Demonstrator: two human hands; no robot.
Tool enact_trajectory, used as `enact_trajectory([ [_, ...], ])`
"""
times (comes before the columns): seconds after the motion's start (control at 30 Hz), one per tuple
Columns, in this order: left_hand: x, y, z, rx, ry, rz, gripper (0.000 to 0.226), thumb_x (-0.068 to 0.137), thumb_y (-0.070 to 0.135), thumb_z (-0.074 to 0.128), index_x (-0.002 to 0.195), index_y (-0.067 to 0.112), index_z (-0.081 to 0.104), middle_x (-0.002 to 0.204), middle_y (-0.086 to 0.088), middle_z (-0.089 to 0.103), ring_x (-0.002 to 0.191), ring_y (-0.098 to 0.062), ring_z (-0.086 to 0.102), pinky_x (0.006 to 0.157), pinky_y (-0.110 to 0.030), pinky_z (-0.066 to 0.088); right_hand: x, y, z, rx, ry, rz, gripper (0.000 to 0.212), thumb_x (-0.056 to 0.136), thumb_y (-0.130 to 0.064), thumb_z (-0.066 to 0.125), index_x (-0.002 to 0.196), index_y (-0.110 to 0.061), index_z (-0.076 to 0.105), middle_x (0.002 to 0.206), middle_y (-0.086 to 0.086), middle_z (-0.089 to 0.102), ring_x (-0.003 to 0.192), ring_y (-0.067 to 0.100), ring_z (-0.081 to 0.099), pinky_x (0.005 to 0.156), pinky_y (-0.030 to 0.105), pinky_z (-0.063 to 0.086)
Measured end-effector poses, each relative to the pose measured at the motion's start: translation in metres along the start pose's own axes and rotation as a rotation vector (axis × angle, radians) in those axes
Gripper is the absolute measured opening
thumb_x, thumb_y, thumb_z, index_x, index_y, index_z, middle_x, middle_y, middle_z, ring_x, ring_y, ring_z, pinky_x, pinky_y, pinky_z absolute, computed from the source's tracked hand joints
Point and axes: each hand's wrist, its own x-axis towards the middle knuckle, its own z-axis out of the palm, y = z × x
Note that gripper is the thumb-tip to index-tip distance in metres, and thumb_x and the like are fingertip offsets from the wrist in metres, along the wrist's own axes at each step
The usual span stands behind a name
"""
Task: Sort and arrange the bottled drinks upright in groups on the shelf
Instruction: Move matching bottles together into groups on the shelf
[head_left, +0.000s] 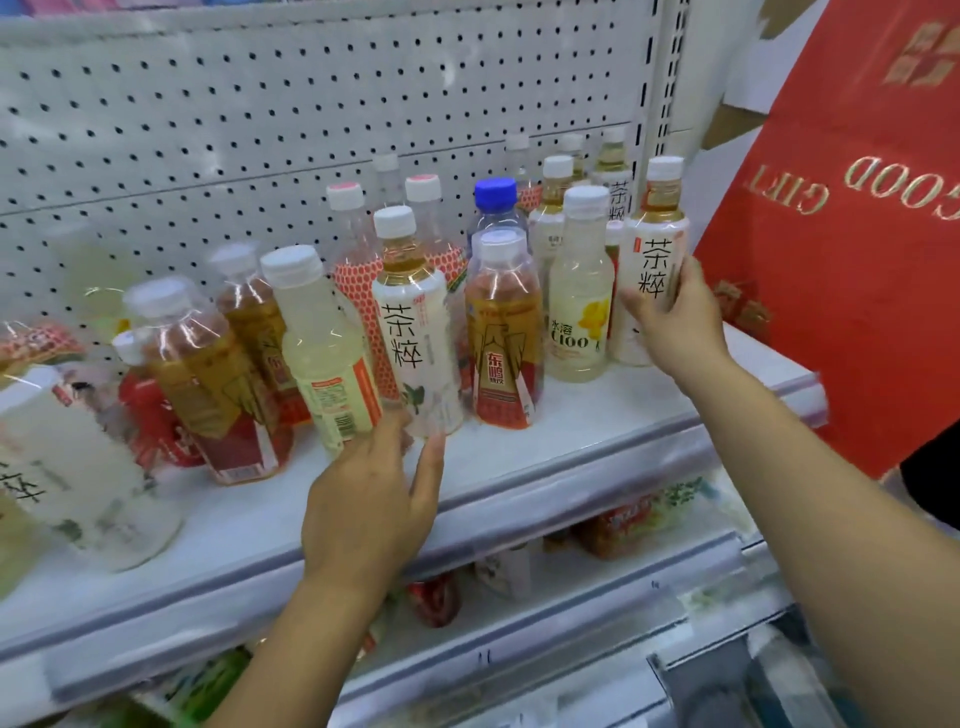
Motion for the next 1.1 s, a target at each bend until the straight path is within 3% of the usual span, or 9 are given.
enact_trajectory([
  [0.1, 0.000, -0.001, 0.002, 0.028, 0.009, 0.036, 0.038, 0.095, 0.042, 0.054, 0.116, 0.012, 0.065, 0.088, -0.001, 0.075, 0.076, -0.024, 0.071, 0.051, -0.034, 0.052, 0.014, 0.004, 0.004, -0.100, 0.002, 0.020, 0.054, 0.095, -0.024, 0.068, 0.144, -0.017, 0.045, 0.138, 0.001, 0.058, 0.125, 0.019, 0.056, 0.101, 0.034, 0.045],
  [0.17, -0.002, -0.001, 0.001, -0.023, 0.051, 0.053, 0.036, 0.096, 0.042, 0.053, 0.111, 0.013, 0.068, 0.088, 0.002, 0.074, 0.074, -0.020, 0.071, 0.053, -0.030, 0.051, 0.011, 0.005, 0.005, -0.184, 0.152, -0.023, 0.048, 0.097, -0.027, 0.065, 0.138, -0.008, 0.049, 0.139, 0.012, 0.051, 0.130, 0.030, 0.050, 0.103, 0.034, 0.040],
  [0.27, 0.004, 0.012, -0.010, -0.267, 0.164, 0.059, 0.030, 0.098, 0.036, 0.054, 0.106, 0.012, 0.069, 0.092, 0.003, 0.072, 0.073, -0.013, 0.067, 0.058, -0.029, 0.057, -0.008, -0.008, 0.005, -0.125, 0.401, -0.297, 0.038, 0.096, -0.035, 0.061, 0.122, -0.007, 0.058, 0.123, 0.009, 0.054, 0.113, 0.031, 0.056, 0.098, 0.039, 0.048],
  [0.4, 0.044, 0.052, -0.037, -0.368, 0.307, 0.232, 0.014, 0.099, 0.019, 0.061, 0.100, 0.008, 0.070, 0.088, 0.003, 0.067, 0.074, -0.010, 0.060, 0.066, -0.019, 0.049, -0.007, -0.050, 0.011, -0.071, 0.133, -0.432, 0.031, 0.098, -0.035, 0.063, 0.122, -0.015, 0.062, 0.118, -0.001, 0.061, 0.101, 0.013, 0.060, 0.084, 0.019, 0.052],
  [0.5, 0.090, 0.072, -0.051, -0.331, 0.311, 0.278, 0.010, 0.098, 0.017, 0.064, 0.097, 0.009, 0.070, 0.088, -0.001, 0.065, 0.079, -0.016, 0.058, 0.069, -0.024, 0.046, 0.006, -0.069, 0.019, -0.164, -0.106, -0.397, 0.050, 0.097, -0.043, 0.062, 0.143, -0.027, 0.050, 0.147, -0.001, 0.052, 0.132, 0.019, 0.050, 0.105, 0.035, 0.046],
  [0.73, 0.202, 0.103, -0.058, -0.292, -0.101, 0.154, 0.025, 0.096, 0.034, 0.064, 0.115, 0.019, 0.068, 0.107, 0.004, 0.067, 0.099, -0.014, 0.061, 0.090, -0.033, 0.050, -0.013, -0.060, 0.007, -0.091, -0.064, -0.312, 0.043, 0.095, -0.033, 0.069, 0.133, -0.038, 0.048, 0.126, 0.001, 0.067, 0.111, 0.023, 0.063, 0.091, 0.042, 0.054],
  [0.83, 0.245, 0.122, -0.048, -0.152, -0.306, 0.170, 0.046, 0.095, 0.039, 0.065, 0.137, 0.020, 0.057, 0.132, -0.003, 0.061, 0.113, -0.021, 0.060, 0.096, -0.036, 0.049, -0.025, -0.050, -0.007, -0.043, -0.008, -0.290, 0.045, 0.093, -0.031, 0.071, 0.131, -0.039, 0.046, 0.116, 0.000, 0.069, 0.102, 0.020, 0.066, 0.079, 0.031, 0.054],
  [1.0, 0.283, 0.141, -0.016, -0.069, -0.529, 0.181, 0.062, 0.093, 0.033, 0.070, 0.148, 0.018, 0.046, 0.145, -0.008, 0.053, 0.114, -0.022, 0.058, 0.084, -0.030, 0.043, -0.041, -0.039, -0.026, 0.003, 0.037, -0.250, 0.046, 0.093, -0.028, 0.072, 0.130, -0.035, 0.047, 0.111, -0.003, 0.069, 0.098, 0.018, 0.067, 0.086, 0.044, 0.059],
  [1.1, 0.289, 0.142, 0.003, -0.077, -0.520, 0.179, 0.060, 0.089, 0.032, 0.075, 0.142, 0.015, 0.053, 0.139, -0.010, 0.058, 0.111, -0.025, 0.060, 0.083, -0.030, 0.047, -0.049, -0.031, -0.037, 0.057, 0.075, -0.227, 0.045, 0.091, -0.019, 0.075, 0.123, -0.036, 0.049, 0.104, -0.014, 0.068, 0.097, 0.008, 0.068, 0.082, 0.025, 0.059],
])
